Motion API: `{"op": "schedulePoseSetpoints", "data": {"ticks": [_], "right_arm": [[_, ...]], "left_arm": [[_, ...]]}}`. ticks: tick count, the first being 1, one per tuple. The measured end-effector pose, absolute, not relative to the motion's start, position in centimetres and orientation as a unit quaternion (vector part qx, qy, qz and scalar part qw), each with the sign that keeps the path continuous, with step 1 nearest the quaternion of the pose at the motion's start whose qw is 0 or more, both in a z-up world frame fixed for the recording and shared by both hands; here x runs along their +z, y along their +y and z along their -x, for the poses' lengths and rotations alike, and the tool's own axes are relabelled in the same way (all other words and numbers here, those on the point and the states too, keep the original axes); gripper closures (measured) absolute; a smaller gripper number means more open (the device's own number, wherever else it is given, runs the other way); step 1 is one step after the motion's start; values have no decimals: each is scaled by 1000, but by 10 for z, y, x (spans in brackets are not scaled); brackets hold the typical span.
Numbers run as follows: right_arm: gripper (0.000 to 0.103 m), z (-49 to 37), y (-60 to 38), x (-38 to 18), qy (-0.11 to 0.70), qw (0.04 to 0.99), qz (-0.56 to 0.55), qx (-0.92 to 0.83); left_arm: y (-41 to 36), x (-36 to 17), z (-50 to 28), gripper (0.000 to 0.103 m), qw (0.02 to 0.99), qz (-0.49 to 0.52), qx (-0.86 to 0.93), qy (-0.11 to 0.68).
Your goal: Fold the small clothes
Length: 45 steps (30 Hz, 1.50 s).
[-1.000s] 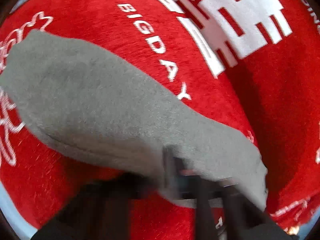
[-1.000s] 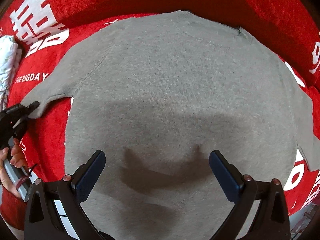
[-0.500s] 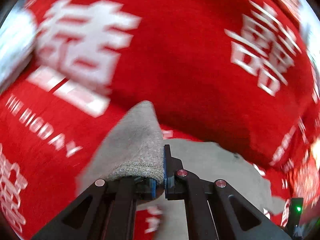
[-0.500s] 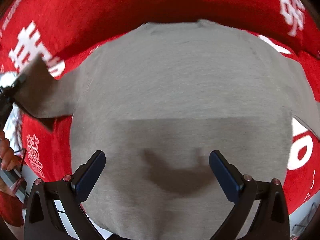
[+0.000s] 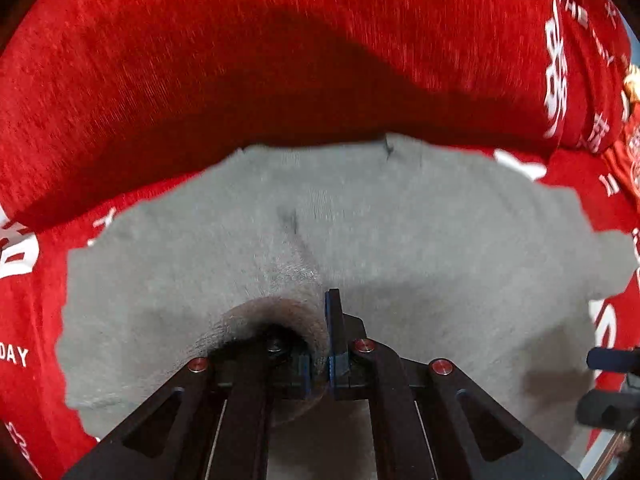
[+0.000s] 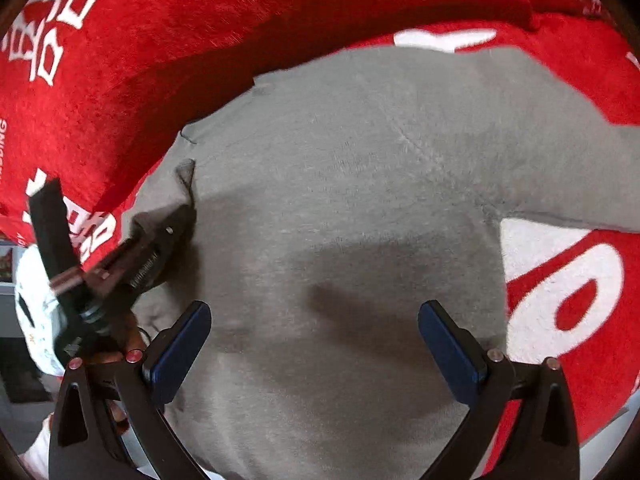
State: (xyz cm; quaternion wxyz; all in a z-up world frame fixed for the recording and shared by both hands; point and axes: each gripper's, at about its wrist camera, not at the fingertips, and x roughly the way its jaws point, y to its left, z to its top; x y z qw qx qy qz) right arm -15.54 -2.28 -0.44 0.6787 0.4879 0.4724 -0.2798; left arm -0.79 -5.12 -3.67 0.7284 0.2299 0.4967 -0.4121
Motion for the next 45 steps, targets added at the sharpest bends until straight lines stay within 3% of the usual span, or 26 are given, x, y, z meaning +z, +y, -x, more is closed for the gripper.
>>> {"op": "schedulePoseSetpoints", "data": {"ticks": [2,3,4,5,6,12,17,21,23,25,28,30,34,38,39,40,41,45], "right_arm": [[0,152,-28,-12,473,674,-501,-266],[0,147,-29,-12,472,677,-501,-261],[0,144,-29,-10,472,681,-498,-257],[0,134,-30,-5,472,691,-487,-250],[0,127,-30,-2,476,698,-476,-245],[0,35,-1,24,524,770,-303,-202],[0,-50,52,11,575,795,-111,-157],[0,-88,79,-21,604,782,22,-148],[14,-103,91,-32,606,776,86,-152],[98,-114,91,-34,598,781,93,-155],[96,-94,39,-5,539,812,-108,-198],[96,-52,-4,8,454,813,-281,-230],[90,46,-61,-25,307,716,-555,-291],[87,119,-76,-73,191,606,-712,-300],[76,128,-76,-76,169,594,-727,-300],[46,136,-75,-79,149,584,-739,-301],[37,148,-75,-80,122,569,-753,-307],[37,157,-83,-81,125,552,-773,-288]], "left_arm": [[-50,-39,9,89,720,-237,-417,501],[-48,-36,10,71,717,-237,-422,501],[-45,-32,9,33,717,-240,-419,503],[-36,-24,6,17,727,-239,-407,499],[-25,-17,3,11,738,-232,-400,492],[65,11,-39,11,791,-180,-298,503],[125,-22,-74,11,775,-133,-213,579],[139,-43,-76,10,763,-120,-217,596],[146,-43,-76,10,767,-107,-219,594],[146,-45,-74,10,768,-103,-217,594],[147,-44,-67,10,770,-107,-219,590],[148,-45,-66,10,769,-110,-222,589],[144,-45,-68,10,767,-117,-228,588],[141,-46,-72,10,766,-124,-232,586],[140,-46,-73,10,766,-126,-234,586],[140,-46,-73,10,765,-127,-235,586],[140,-47,-74,10,763,-128,-238,587],[138,-44,-84,10,750,-129,-241,603]]}}
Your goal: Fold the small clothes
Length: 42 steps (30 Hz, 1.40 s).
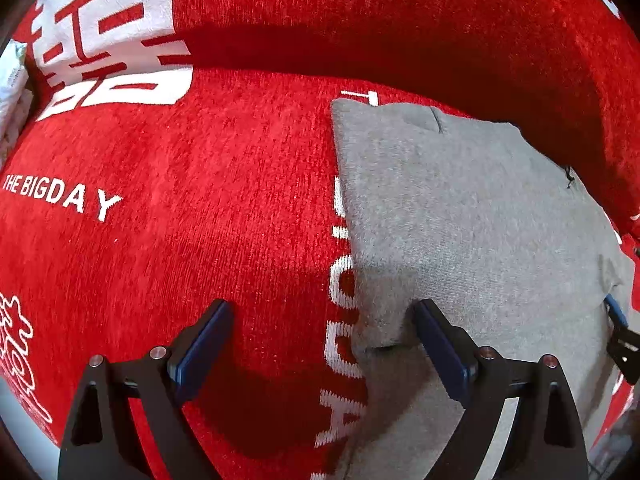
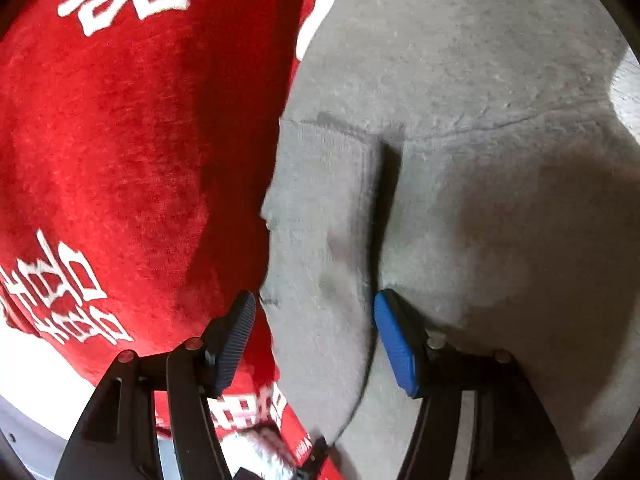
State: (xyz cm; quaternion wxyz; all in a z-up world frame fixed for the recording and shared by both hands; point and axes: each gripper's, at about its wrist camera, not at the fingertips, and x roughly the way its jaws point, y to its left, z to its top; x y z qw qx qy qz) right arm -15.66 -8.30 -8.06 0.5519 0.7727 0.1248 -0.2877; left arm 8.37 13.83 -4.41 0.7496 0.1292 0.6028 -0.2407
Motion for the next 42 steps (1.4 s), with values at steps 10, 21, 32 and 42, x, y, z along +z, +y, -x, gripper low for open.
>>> {"op": "schedulePoseSetpoints", "data": {"ticks": [10,21,32,42], "right_arm": [[36,11,12,-89,313,597,-735,-75],[96,4,54,-115,300,553,-773,-79],[91,-7,60,-106,371,572,-731,-42],[53,143,-101,-44,362,647,-607,-289]], "left_arm": [[109,-47,-162,11,721,-105,-257,635],[100,-47,-192,92,683,-77,-321,652],[120,-44,-190,92,704,-113,-296,635],[102,-14,-148,92,726,-138,-313,597]]}}
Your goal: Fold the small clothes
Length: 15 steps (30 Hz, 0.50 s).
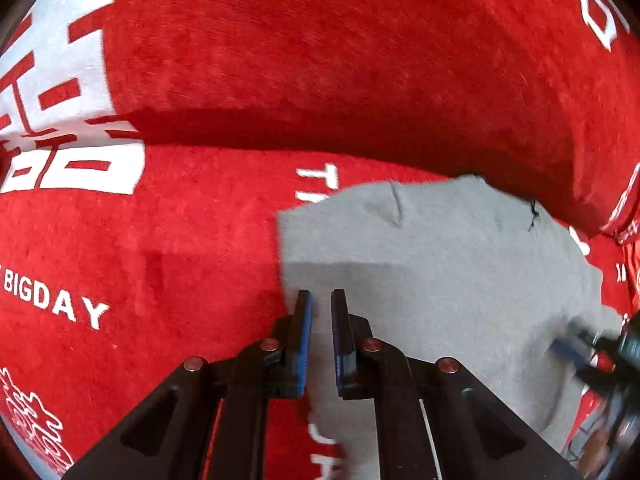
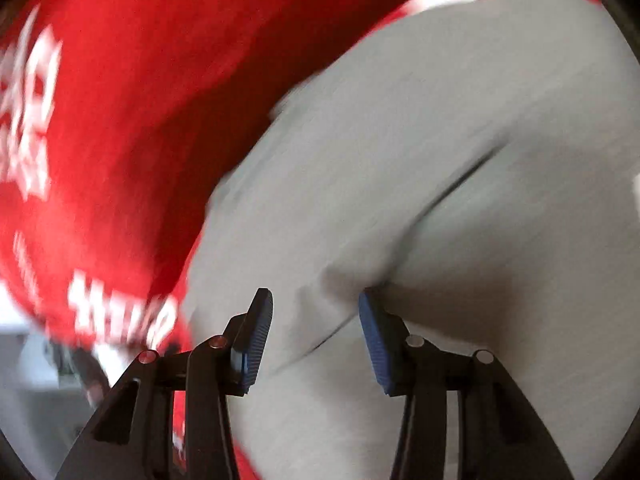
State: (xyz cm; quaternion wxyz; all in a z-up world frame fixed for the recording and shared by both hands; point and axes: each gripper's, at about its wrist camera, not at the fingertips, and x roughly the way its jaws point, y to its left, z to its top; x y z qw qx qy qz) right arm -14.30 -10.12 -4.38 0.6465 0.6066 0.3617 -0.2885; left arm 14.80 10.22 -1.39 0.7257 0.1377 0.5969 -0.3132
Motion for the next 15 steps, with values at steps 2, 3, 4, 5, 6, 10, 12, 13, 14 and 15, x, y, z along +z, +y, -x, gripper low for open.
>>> {"op": "schedulePoseSetpoints", "data": {"ticks": [2,3,4,5,6,10,12,13,14,15], "right_arm": [[53,165,-126,-50,339,627,-625,-318],[53,170,-133,-56,331,620,-633,-324],[60,174,-142,-62,321,614,-644,-324],[68,175,-147,-65,318,610,-650,-322],[95,175,-150,-67,319,609,-651,-320],[95,173,-158,-58,342,636,-618,-309],[95,165,-157,-61,372,629,-604,-317],[95,170,-157,-66,381,622,-605,-320],[95,177,-154,-66,377,622,-610,-313],[93,173,-147,-63,382,624,-605,-314]], "left_arm": [[101,-21,-139,92,721,-142,-308,604],[97,-25,-135,92,719,-142,-305,609],[96,-30,-130,92,718,-144,-298,612],[96,-32,-126,92,718,-148,-293,614],[93,-31,-120,92,718,-150,-289,615],[94,-33,-113,92,727,-161,-277,607],[83,-38,-106,92,728,-167,-274,605],[81,-38,-105,92,730,-173,-270,604],[78,-38,-103,92,732,-177,-267,602],[75,-38,-100,92,734,-183,-262,600]]}}
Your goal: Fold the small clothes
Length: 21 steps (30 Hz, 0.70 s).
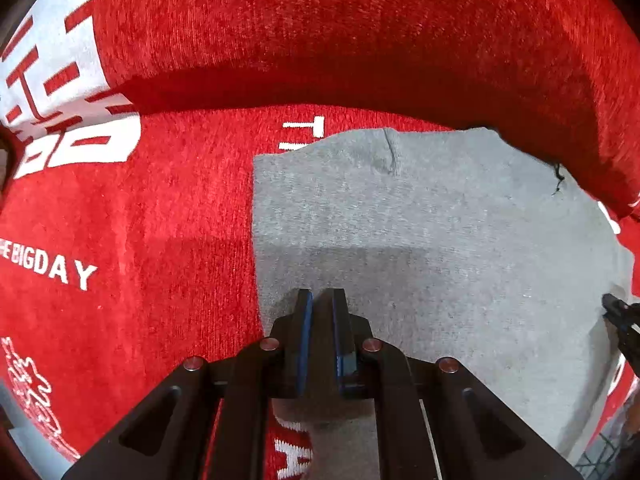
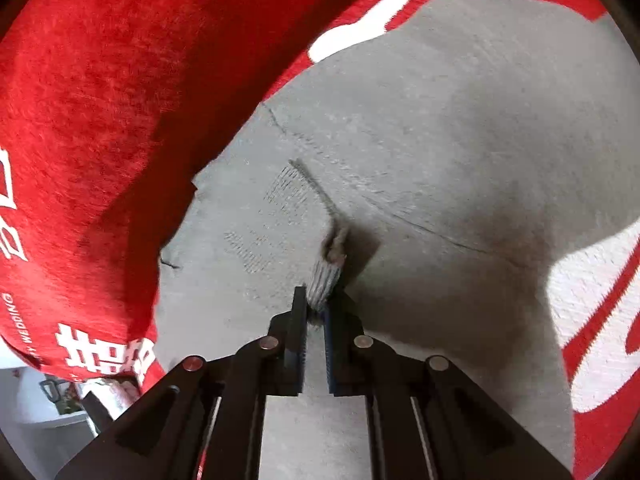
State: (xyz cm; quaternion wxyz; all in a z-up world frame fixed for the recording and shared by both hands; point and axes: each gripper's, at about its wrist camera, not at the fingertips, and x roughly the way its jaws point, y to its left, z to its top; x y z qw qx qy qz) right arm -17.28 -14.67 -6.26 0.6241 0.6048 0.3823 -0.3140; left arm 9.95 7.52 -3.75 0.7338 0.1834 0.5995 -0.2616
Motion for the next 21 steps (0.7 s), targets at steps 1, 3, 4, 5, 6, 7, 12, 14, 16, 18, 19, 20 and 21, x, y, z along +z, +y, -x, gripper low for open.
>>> {"op": "schedulePoseSetpoints", "data": {"ticks": [1,3,4,5,6,7,12,14,16,18,19,20,21], "right_arm": [[87,175,-147,-57,385,628,-597,-316],[68,181,-146,-43,398,646,-574,-308],[48,185,-144,-38,400,651,-571,-300],[41,188,-142,-34,401,656,-569,-293],[38,192,-141,-32,403,659,-567,-287],[38,197,-140,-29,405,662,-564,-282],[28,227,-135,-21,408,666,-569,-257],[25,234,-134,-20,408,666,-571,-253],[23,241,-136,-19,407,665,-574,-251],[22,246,-138,-20,405,665,-577,-249],[20,248,-139,-20,404,665,-576,-249],[20,252,-141,-20,405,666,-575,-250],[20,253,-142,-20,406,665,-574,-250]], "left_arm": [[71,-37,-96,92,736,-190,-256,597],[65,-35,-86,92,737,-194,-255,595],[63,-32,-81,92,738,-195,-255,594],[61,-30,-77,92,738,-194,-256,594],[60,-26,-73,92,738,-193,-258,593],[55,-24,-65,92,737,-191,-260,593],[38,-6,-31,91,732,-195,-269,595],[27,2,-16,54,728,-203,-276,593],[20,9,-6,4,735,-203,-278,584],[8,17,7,4,737,-207,-288,576],[2,17,13,3,733,-212,-290,578],[-1,14,16,3,730,-216,-290,580],[-5,12,19,3,727,-220,-289,582]]}}
